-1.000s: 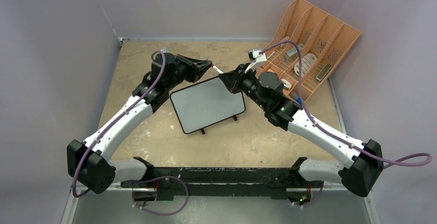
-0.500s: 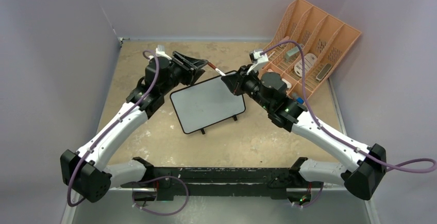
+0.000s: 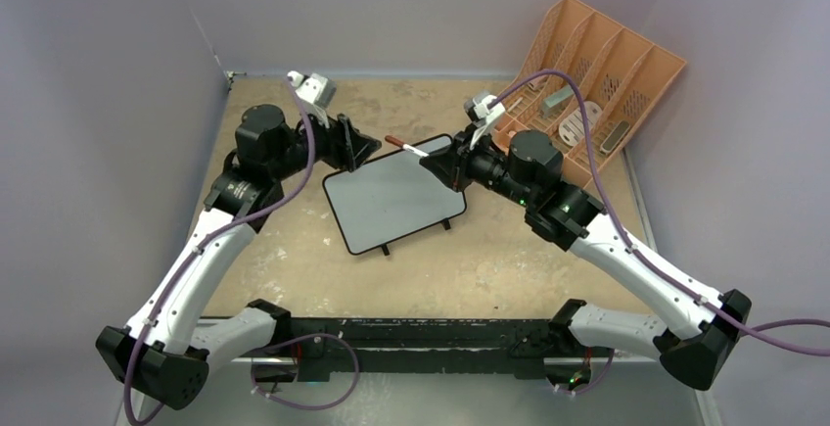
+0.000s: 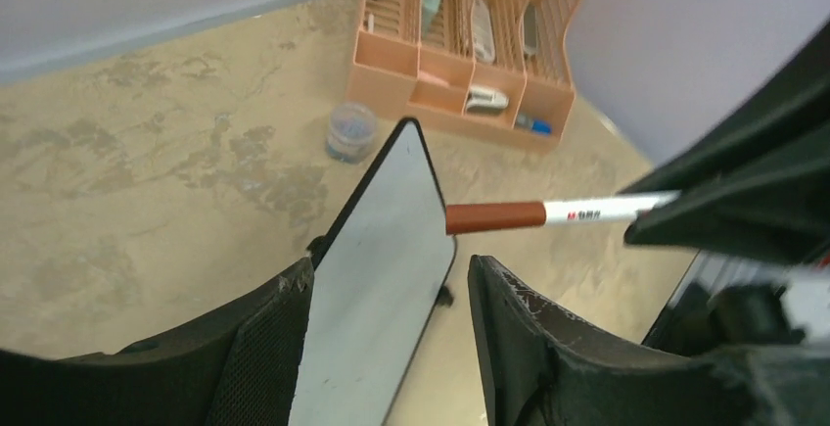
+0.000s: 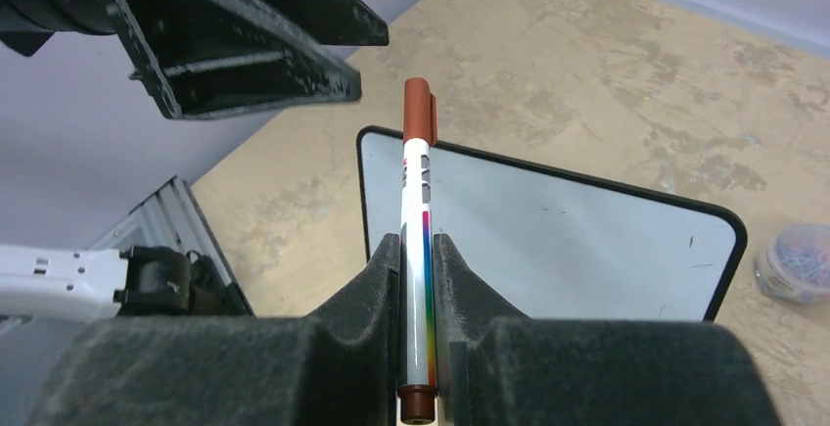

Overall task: Write a sentence on the whiteboard
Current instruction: Open the whiteboard marker at the center of the board.

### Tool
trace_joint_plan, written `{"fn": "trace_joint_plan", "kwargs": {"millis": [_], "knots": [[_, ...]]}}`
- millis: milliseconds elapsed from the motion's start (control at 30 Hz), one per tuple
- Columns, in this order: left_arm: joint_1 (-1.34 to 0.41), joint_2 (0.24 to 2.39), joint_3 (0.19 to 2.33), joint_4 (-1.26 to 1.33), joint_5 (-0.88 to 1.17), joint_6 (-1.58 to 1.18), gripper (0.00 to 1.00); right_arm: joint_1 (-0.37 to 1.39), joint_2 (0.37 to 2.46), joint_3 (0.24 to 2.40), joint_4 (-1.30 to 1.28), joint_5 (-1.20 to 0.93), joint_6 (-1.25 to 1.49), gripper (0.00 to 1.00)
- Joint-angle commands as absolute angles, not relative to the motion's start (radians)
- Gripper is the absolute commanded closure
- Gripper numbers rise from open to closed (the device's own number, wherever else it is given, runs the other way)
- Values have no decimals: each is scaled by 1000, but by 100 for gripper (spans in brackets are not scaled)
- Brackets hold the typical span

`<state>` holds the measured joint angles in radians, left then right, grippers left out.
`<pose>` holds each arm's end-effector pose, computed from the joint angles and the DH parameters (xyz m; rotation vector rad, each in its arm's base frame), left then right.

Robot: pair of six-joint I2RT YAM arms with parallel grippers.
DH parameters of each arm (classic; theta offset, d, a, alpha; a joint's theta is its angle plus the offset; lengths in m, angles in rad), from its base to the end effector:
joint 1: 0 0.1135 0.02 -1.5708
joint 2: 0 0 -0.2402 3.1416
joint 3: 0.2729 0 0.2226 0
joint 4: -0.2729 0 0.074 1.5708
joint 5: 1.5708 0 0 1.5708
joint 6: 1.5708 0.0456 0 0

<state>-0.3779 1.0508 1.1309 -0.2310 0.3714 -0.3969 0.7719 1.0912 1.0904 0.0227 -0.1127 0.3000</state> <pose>0.2027 -0.0983 0.3814 0.2692 1.7743 -0.8834 0.1705 0.1731 0.3890 -0.4704 1.5561 0.9258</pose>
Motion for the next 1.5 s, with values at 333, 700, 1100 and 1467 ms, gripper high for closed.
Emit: {"fn": "trace_joint_plan", "kwargs": {"millis": [333, 700, 1100, 1467], "knots": [[-397, 882, 1006, -193, 716, 540, 36, 769, 1125, 1229, -80, -318, 227, 100], [-431, 953, 1044, -174, 718, 699, 44, 769, 1134, 1243, -70, -338, 234, 100], [-460, 992, 1067, -160, 753, 696, 64, 769, 1144, 1236, -48, -358, 246, 100], [-475, 1005, 1066, -181, 761, 700, 100, 769, 1152, 1231, -26, -351, 290, 100]]}}
